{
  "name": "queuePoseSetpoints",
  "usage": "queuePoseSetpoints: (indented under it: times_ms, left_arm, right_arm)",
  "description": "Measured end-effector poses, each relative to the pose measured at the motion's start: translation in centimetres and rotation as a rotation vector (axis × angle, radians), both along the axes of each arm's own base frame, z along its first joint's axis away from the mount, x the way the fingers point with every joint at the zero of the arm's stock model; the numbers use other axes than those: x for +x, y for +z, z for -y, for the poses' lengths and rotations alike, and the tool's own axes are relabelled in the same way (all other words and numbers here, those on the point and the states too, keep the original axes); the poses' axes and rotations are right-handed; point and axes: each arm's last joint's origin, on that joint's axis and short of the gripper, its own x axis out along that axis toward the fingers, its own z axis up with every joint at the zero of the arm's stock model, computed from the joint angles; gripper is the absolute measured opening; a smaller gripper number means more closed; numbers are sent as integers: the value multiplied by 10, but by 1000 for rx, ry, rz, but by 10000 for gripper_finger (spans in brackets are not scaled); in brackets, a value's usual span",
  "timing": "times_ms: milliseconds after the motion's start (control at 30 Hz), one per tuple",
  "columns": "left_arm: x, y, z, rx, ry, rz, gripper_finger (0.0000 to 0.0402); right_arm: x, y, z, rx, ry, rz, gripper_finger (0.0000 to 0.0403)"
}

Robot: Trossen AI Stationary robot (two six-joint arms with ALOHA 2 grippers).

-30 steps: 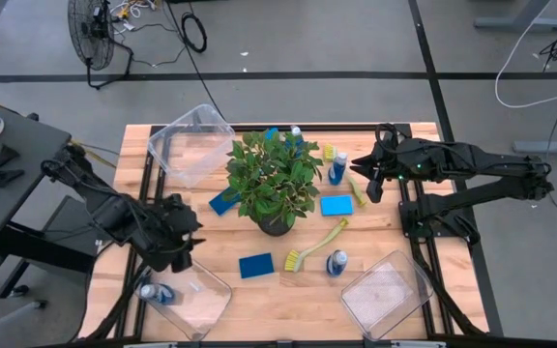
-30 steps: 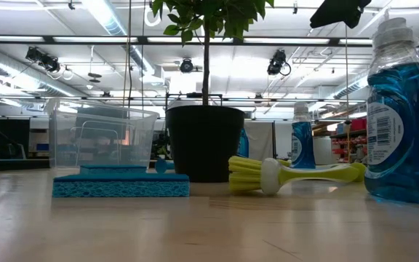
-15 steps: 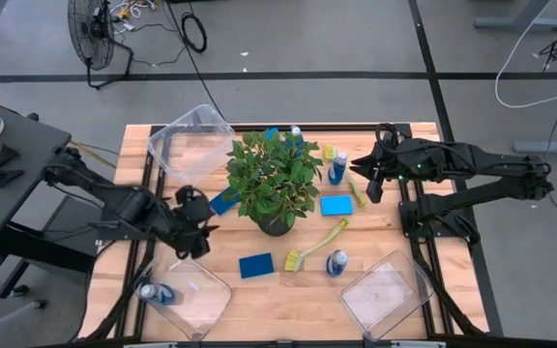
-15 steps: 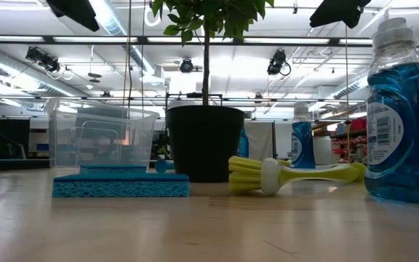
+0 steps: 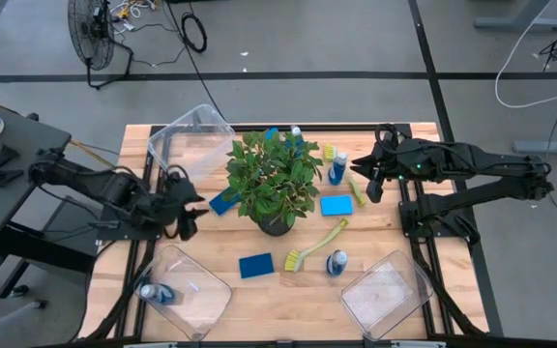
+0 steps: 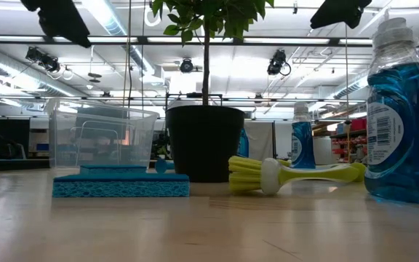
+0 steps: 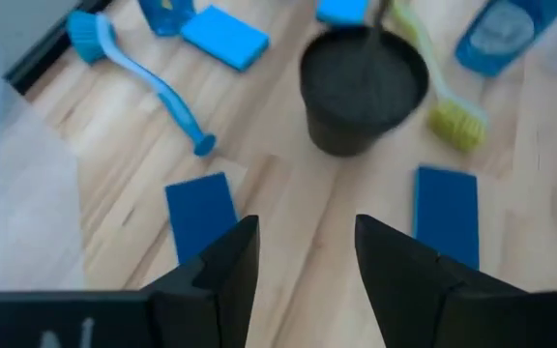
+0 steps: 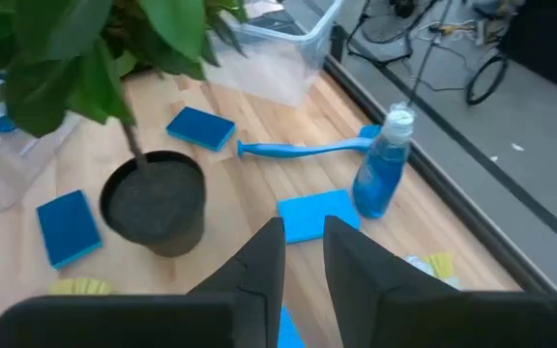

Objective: Pick & Place Kitchen Sink Supplies
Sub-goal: Put the blue liquid soap bottle into the bottom left transparent bin

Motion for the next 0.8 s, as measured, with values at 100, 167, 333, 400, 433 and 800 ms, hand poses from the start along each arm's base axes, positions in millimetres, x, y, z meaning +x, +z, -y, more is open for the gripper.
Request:
queuePoseSetpoints:
  times_ms: [100,167,333,400,433,800]
  left_arm:
    - [-7,10,-8,-7,22,87,177]
    - [-10,16,-12,11,12,135,177]
    - [-12,23,-21,52,28,190,177]
    - [-12,23,-25,74,49,190,177]
    - [-12,24,-27,81,63,189,177]
    - [-9,27,-41,145,134,195,177]
  right_arm:
    - [0,0,1,-29,-43,-1,80]
    - [-1,0,3,-53,-79,-1,84]
    - [-2,0,5,-32,-157,11,118]
    - [-2,-2,8,-9,-189,-2,140]
    - [-2,-4,9,-4,-202,-14,152]
    - [9,-15,24,0,-253,-118,253]
